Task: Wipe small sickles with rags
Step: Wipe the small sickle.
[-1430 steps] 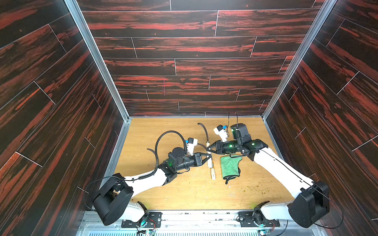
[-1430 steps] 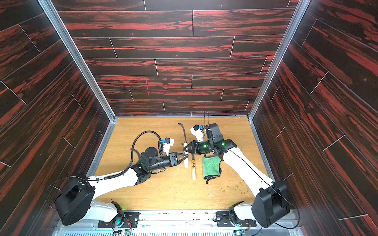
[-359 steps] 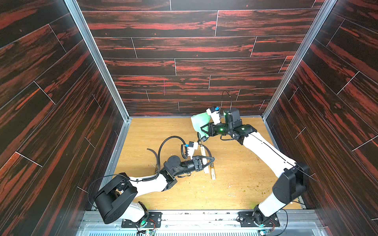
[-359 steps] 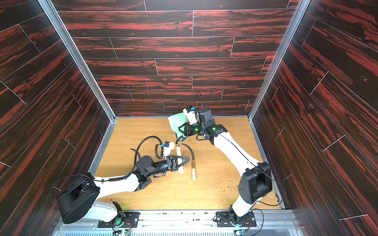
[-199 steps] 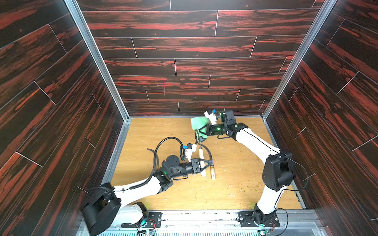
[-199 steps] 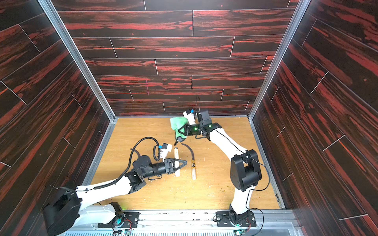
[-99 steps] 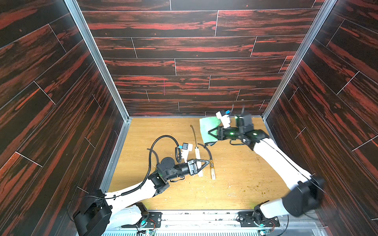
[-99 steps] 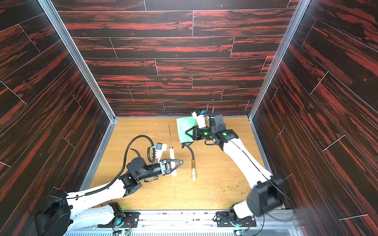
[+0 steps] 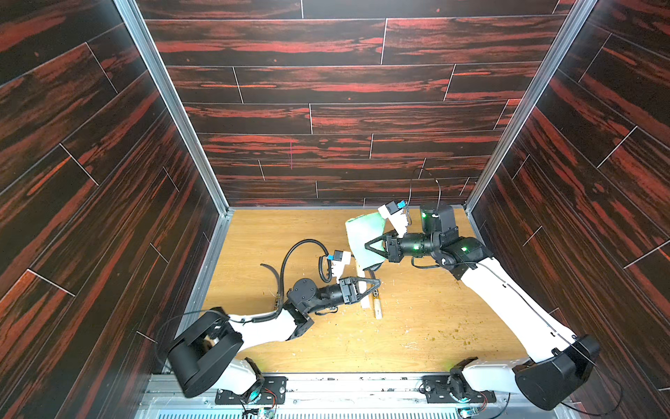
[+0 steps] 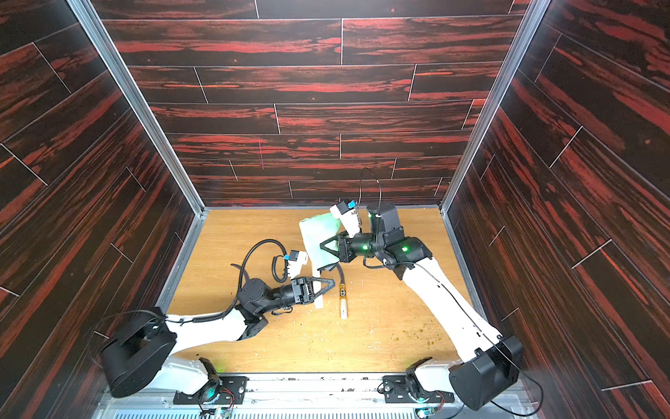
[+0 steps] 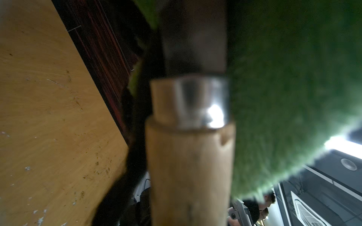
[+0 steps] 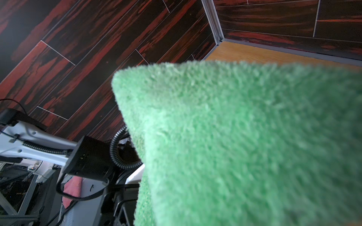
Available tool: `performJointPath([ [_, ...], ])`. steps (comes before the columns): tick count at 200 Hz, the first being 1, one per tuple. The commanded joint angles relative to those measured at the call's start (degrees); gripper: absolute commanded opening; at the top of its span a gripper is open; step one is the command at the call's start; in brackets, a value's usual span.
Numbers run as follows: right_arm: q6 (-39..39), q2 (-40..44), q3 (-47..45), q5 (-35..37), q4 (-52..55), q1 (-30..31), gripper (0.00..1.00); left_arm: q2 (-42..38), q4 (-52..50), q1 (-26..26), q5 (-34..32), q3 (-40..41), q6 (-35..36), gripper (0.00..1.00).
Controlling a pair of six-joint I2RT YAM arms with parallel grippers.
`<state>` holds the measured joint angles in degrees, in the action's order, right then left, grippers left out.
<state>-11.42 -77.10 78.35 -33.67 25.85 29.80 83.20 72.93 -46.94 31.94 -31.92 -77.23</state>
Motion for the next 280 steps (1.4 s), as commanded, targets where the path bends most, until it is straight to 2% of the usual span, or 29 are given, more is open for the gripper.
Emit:
performJointPath([
  [1, 1.1, -3.0, -0.3, -1.9, -1.3, 0.6, 0.02, -1.5, 7.9, -0.1, 2.3, -3.0, -2.1, 0.00],
  [60, 1.0, -13.4, 4.4, 1.0, -5.8, 0.4, 0.01, -1.9, 7.9, -1.7, 1.8, -3.8, -2.5, 0.00],
  [97, 0.1, -20.4, 10.7, 0.7, -6.8, -0.9, 0.00, -2.5, 7.9, -1.9, 1.7, -3.5, -2.5, 0.00],
  [127, -2.6, -24.0, 12.1, -1.5, -9.1, -3.3, 0.00, -3.1, 7.7, -1.9, 1.3, -2.4, -2.1, 0.00],
  [231, -5.6, -31.0, 12.9, -3.2, -10.2, -7.8, 0.00, -6.4, 3.1, -1.9, 0.7, -0.8, 0.9, 0.00],
  [280, -5.9, -23.8, 6.8, -2.1, -12.0, -8.2, 0.00, -8.3, -0.8, -1.8, -0.5, -0.2, 3.2, 0.00],
])
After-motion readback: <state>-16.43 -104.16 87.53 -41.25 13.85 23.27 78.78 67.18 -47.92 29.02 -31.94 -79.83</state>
